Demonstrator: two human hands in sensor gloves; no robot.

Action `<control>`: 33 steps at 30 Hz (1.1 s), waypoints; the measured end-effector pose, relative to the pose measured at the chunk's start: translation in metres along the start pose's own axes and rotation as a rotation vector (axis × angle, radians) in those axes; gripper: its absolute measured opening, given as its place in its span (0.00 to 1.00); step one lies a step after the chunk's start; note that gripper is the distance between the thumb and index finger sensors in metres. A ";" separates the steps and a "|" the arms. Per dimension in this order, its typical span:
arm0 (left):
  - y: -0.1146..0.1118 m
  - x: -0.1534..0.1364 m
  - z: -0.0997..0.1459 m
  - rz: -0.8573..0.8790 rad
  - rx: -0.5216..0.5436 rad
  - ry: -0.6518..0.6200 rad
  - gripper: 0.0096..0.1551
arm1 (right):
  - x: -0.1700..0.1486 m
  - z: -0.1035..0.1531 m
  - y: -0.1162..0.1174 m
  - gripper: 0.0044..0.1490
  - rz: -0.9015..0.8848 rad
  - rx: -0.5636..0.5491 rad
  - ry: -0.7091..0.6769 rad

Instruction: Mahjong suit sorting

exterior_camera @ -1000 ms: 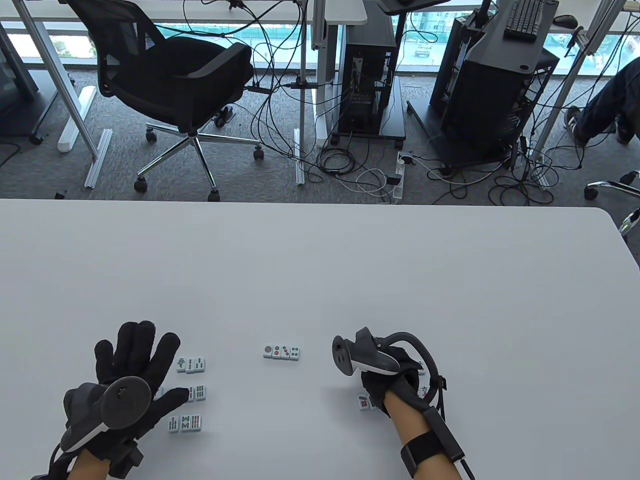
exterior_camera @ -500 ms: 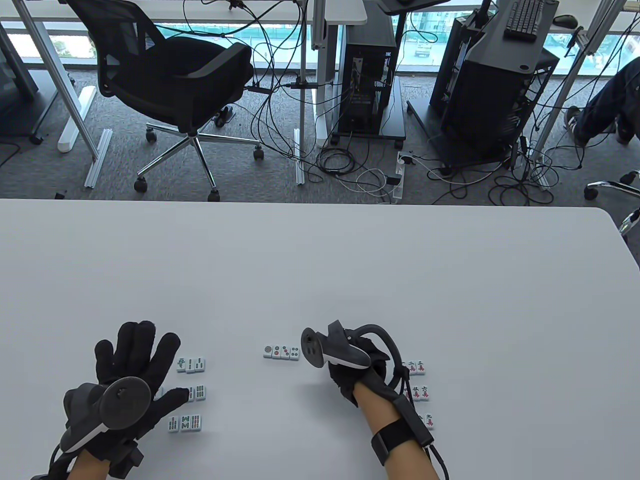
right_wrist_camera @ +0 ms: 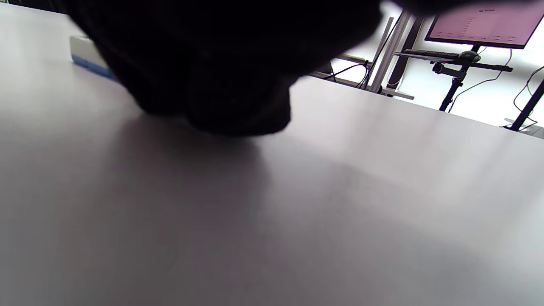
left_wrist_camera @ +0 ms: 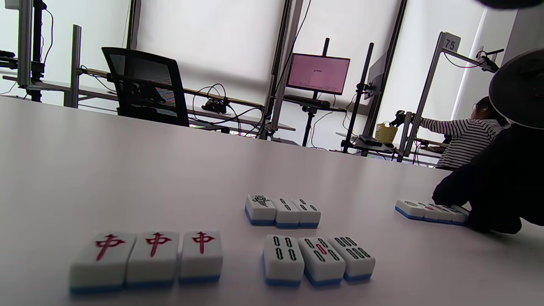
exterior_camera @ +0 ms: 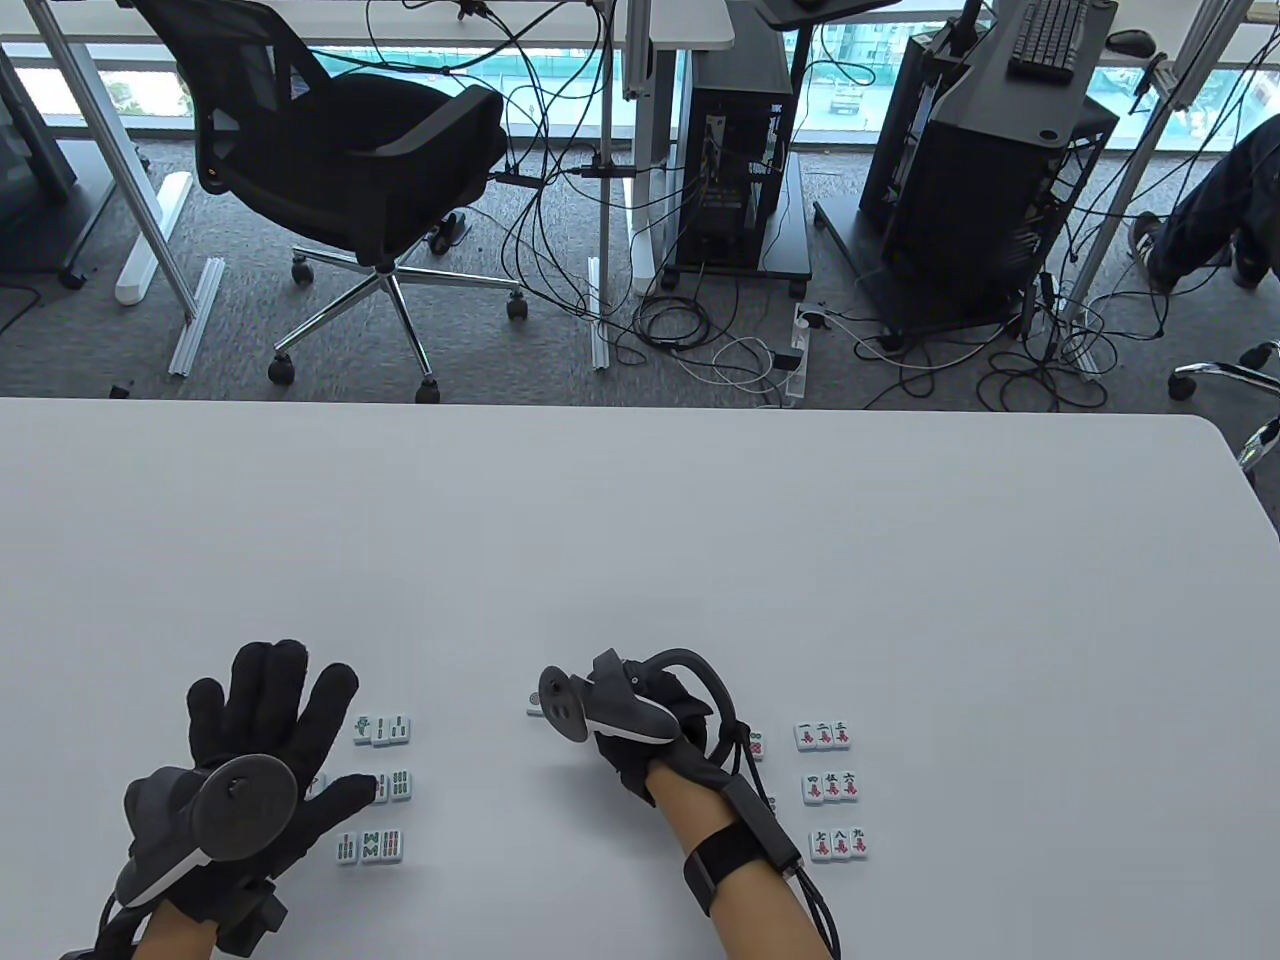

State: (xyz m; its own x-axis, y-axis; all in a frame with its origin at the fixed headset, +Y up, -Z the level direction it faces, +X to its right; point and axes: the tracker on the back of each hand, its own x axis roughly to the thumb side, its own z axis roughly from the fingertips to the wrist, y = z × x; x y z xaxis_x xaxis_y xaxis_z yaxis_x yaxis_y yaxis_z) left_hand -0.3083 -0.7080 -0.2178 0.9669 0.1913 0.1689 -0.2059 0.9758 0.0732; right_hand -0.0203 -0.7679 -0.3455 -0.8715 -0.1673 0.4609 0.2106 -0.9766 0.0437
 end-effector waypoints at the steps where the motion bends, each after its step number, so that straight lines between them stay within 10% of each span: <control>1: 0.000 0.000 0.000 0.000 -0.001 0.000 0.55 | 0.000 0.000 0.000 0.35 -0.004 0.003 -0.001; 16: 0.000 0.001 0.000 -0.007 -0.009 -0.002 0.55 | -0.075 0.036 -0.021 0.41 0.016 0.049 0.159; 33: -0.003 0.002 -0.001 -0.016 -0.038 0.005 0.55 | -0.102 0.070 0.023 0.38 0.102 0.253 0.168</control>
State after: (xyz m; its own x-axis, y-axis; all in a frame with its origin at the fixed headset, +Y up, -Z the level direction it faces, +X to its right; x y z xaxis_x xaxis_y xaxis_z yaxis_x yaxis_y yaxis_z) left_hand -0.3052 -0.7108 -0.2187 0.9708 0.1758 0.1631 -0.1843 0.9821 0.0380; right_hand 0.1044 -0.7639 -0.3294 -0.8968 -0.3033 0.3222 0.3857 -0.8926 0.2333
